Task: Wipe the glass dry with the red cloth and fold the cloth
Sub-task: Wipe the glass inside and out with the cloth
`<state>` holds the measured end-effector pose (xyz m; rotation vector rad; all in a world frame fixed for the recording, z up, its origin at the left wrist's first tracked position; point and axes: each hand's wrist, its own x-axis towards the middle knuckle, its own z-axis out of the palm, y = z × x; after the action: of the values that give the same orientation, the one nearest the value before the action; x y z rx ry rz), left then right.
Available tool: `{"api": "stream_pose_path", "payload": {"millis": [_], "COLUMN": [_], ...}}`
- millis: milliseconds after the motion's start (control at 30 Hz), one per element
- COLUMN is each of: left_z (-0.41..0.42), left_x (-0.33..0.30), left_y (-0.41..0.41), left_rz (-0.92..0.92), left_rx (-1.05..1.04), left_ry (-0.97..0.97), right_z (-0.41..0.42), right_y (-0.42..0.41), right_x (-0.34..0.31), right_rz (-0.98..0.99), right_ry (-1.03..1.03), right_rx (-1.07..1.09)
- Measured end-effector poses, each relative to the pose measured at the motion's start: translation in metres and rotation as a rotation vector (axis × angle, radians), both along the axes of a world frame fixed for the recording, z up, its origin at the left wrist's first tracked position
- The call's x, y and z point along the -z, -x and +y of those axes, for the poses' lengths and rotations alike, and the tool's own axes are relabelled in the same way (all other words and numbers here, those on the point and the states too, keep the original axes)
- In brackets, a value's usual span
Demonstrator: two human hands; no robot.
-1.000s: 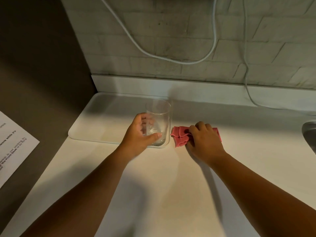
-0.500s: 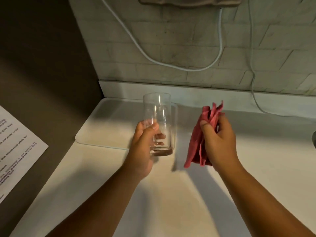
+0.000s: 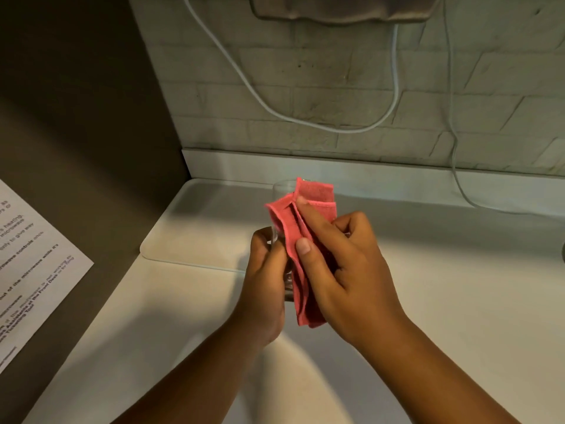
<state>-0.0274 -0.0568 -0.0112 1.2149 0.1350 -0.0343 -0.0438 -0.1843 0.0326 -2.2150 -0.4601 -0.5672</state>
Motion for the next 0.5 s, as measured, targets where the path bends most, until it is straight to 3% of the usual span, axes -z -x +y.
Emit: {"api": "stream_pose_path", "payload": {"millis": [67, 167, 500], "left_z": [-0.004, -0.007, -0.011], "left_x": [-0.001, -0.003, -0.007], "left_y": [0.000, -0.001, 0.006], "left_rz": [-0.023, -0.050, -0.071], "left_rx": [-0.010, -0.020, -0.031], "left_ry": [-0.003, -0.014, -0.034], "right_z": [0.000, 0.003, 0.015], "right_y": [-0.003, -0.005, 0.008], "right_x": [-0.003, -0.007, 0.010], "right_rz": [-0.039, -0.107, 0.009], "right_ry": [0.138, 0.181, -0.080], "right_rx": [0.050, 0.093, 0.151]}}
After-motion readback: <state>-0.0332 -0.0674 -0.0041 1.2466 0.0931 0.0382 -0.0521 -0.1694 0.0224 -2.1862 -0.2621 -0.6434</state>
